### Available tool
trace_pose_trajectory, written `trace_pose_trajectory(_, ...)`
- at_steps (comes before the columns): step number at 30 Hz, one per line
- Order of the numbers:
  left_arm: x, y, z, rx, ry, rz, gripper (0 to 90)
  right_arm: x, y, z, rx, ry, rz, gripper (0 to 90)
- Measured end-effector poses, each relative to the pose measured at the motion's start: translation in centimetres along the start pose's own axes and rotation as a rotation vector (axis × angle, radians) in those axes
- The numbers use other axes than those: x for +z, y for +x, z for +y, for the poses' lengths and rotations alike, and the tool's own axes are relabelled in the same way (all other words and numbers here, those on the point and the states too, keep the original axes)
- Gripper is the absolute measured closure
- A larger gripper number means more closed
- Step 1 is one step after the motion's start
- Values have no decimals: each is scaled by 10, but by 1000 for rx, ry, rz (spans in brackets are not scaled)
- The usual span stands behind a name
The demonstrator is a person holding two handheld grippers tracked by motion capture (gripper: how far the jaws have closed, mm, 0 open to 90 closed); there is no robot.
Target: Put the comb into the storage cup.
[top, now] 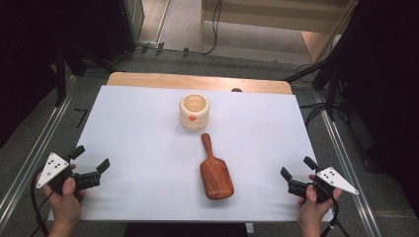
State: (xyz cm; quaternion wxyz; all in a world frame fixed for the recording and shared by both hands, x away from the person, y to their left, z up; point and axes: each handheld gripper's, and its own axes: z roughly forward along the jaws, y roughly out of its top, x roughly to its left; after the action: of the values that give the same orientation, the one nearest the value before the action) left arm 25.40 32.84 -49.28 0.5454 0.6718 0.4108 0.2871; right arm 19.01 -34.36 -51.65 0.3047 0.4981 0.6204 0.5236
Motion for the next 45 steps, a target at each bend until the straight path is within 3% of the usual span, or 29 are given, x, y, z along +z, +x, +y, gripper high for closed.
trace_pose_trajectory(13,0,0,0,10,4,-20,0,2,3,1,-21,28,-8,0)
trace_pose_trajectory(18,1,0,0,14,6,-27,0,3,8,4,-49,66,-8,16)
trace_pose_trajectory(20,0,0,0,12,5,-28,0,2,10,5,-58,64,11,127)
trace_pose_trajectory(24,0,0,0,11,1,-27,0,3,14,5,-67,83,18,152)
trace_pose_trajectory(26,0,-1,0,16,3,-30,0,4,16,8,-63,106,42,267)
trace_pose_trajectory(28,0,-1,0,20,4,-31,0,5,16,14,-48,138,111,438)
trace_pose_trajectory(32,0,-1,0,21,5,-27,0,11,18,28,-49,206,188,564)
trace_pose_trajectory(37,1,-1,0,21,6,-27,0,20,33,41,-113,270,191,763)
trace_pose_trajectory(39,1,-1,0,23,7,-27,0,25,38,47,-135,309,188,815)
trace_pose_trajectory(41,1,-1,0,23,7,-27,0,31,42,52,-126,329,214,858)
trace_pose_trajectory(45,1,-1,0,23,6,-28,0,42,49,64,-151,374,238,875)
